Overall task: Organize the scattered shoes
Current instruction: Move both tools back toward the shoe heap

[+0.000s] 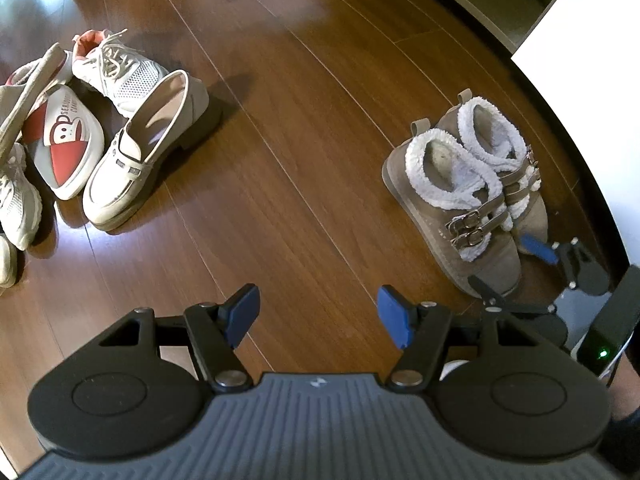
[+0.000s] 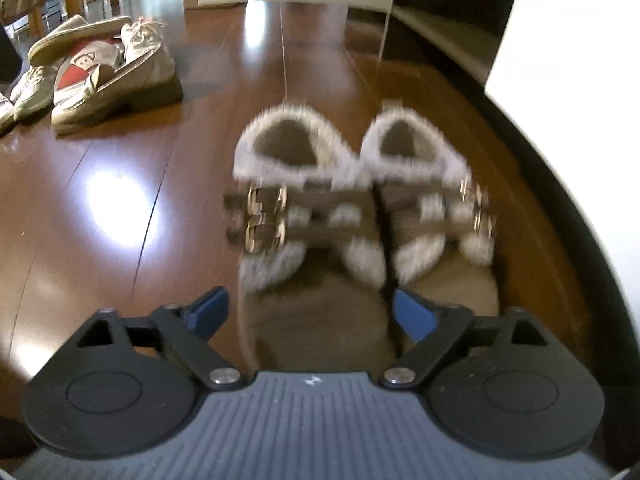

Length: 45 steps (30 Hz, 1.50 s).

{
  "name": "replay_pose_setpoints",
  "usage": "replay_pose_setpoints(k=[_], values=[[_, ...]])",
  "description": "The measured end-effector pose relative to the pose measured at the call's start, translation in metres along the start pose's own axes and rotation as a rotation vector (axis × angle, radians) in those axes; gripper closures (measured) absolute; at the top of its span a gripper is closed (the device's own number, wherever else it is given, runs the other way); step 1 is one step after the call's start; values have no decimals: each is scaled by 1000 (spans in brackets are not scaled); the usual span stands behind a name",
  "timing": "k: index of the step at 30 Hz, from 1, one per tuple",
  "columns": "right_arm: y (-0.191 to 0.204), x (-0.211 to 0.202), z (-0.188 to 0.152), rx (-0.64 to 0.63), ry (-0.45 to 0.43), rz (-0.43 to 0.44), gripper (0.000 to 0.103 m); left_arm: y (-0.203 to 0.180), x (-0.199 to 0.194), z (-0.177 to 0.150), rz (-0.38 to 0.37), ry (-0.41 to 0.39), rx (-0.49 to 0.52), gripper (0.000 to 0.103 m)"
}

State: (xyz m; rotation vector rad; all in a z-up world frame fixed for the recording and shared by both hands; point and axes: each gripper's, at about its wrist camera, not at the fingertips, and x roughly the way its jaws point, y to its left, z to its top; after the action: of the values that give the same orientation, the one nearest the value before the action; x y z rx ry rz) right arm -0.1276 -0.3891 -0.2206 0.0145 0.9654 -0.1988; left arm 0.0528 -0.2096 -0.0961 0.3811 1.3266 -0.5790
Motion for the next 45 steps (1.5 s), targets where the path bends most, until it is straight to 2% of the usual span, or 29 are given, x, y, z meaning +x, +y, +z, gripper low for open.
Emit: replay_pose_setpoints(k=[3, 4, 6, 8, 11, 16, 18, 21, 25, 27, 30, 37, 45], values=[[-2, 5, -4, 11, 43, -12, 24, -2, -8, -2, 31, 3, 19, 35], [-7, -1, -1, 59, 36, 3, 23, 1, -17, -2, 38, -13, 20, 34], [-18, -20, 5, 161, -13, 23, 12, 6, -32, -6, 53, -49, 7, 29], [-39, -49, 7, 355, -73, 41, 11, 13, -46, -11, 69, -81, -12, 28], [-58, -70, -6, 556, -72, 61, 11, 25, -73, -28, 99, -135, -40, 28], [-50, -110, -26, 686, -5, 4, 11, 26, -94, -46, 125, -184, -55, 28], [-45, -120, -27, 680, 19, -18, 11, 28, -111, -53, 123, -224, -77, 28], [-27, -150, -5, 555, 32, -75, 11, 36, -136, -60, 112, -293, -116, 28], [-14, -180, 15, 457, -40, -91, 11, 50, -170, -72, 130, -396, -158, 28], [-10, -191, 25, 424, -64, -91, 10, 58, -181, -79, 146, -433, -183, 24], [1, -207, 34, 356, -82, -122, 10, 70, -192, -87, 160, -459, -225, 24], [13, -221, 34, 329, -82, -114, 9, 87, -198, -104, 158, -464, -266, 24], [13, -226, 28, 338, -80, -109, 8, 68, -200, -119, 158, -467, -168, 24]])
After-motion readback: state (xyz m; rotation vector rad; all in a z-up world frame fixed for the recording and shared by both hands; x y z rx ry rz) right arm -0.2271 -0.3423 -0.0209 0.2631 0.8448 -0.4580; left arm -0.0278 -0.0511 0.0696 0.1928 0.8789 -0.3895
